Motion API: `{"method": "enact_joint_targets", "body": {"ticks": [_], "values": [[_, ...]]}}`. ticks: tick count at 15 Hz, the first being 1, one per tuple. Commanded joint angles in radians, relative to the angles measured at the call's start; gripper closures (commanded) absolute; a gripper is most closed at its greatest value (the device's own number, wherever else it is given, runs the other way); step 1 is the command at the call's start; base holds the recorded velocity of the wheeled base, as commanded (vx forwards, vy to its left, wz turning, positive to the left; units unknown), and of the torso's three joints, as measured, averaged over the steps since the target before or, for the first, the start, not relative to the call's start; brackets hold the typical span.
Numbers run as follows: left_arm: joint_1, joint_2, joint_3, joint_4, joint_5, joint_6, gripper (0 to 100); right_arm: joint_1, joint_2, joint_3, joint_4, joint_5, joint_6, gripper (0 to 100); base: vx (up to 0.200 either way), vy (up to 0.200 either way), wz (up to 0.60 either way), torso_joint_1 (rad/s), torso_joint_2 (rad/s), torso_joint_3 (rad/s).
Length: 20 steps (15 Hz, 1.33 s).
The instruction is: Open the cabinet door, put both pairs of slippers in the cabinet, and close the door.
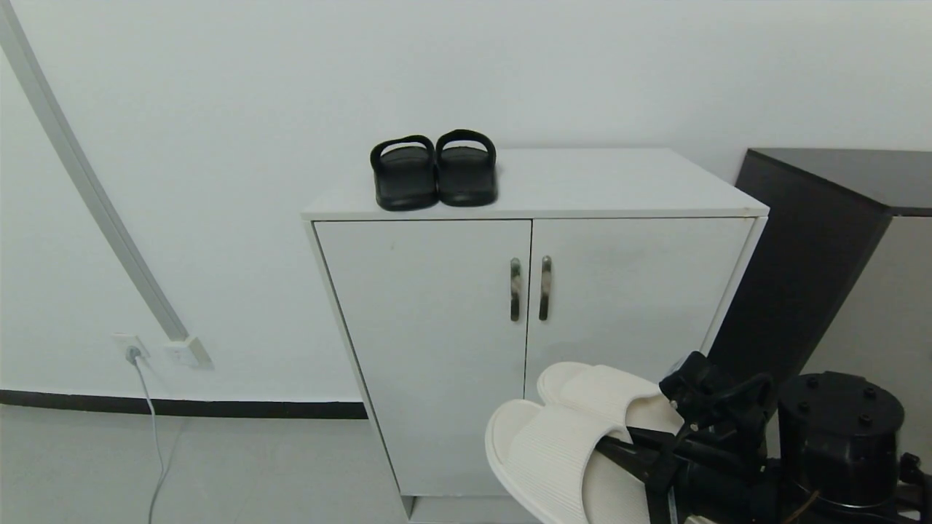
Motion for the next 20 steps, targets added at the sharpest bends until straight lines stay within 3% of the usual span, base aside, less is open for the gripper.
{"method": "enact_joint_targets", "body": {"ticks": [1,7,10,19,20], "values": [[0.0,0.0,0.0,0.0,0.001,-0.002,0,0.0,0.007,0.0,0.0,0.001,0.0,100,0.0,0.0,0.0,-0.124,0.47,0.334],[0.0,0.0,0.0,0.0,-0.005,-0.009,0,0.002,0.005,0.002,0.0,0.001,0.0,100,0.0,0.0,0.0,-0.097,0.46,0.357],[0.0,0.001,-0.001,0.002,-0.005,-0.034,0,0.003,0.005,0.009,0.0,0.001,0.0,100,0.0,0.0,0.0,-0.032,0.44,0.403],[0.002,0.04,-0.012,-0.001,0.022,-0.037,0,0.005,0.008,0.02,0.0,-0.003,-0.02,100,0.0,0.0,0.0,0.0,0.06,0.051],[0.002,0.09,-0.101,-0.004,0.025,-0.075,0,0.005,0.011,0.019,0.0,-0.005,-0.02,100,0.0,0.0,0.0,-0.002,0.09,0.061]]}}
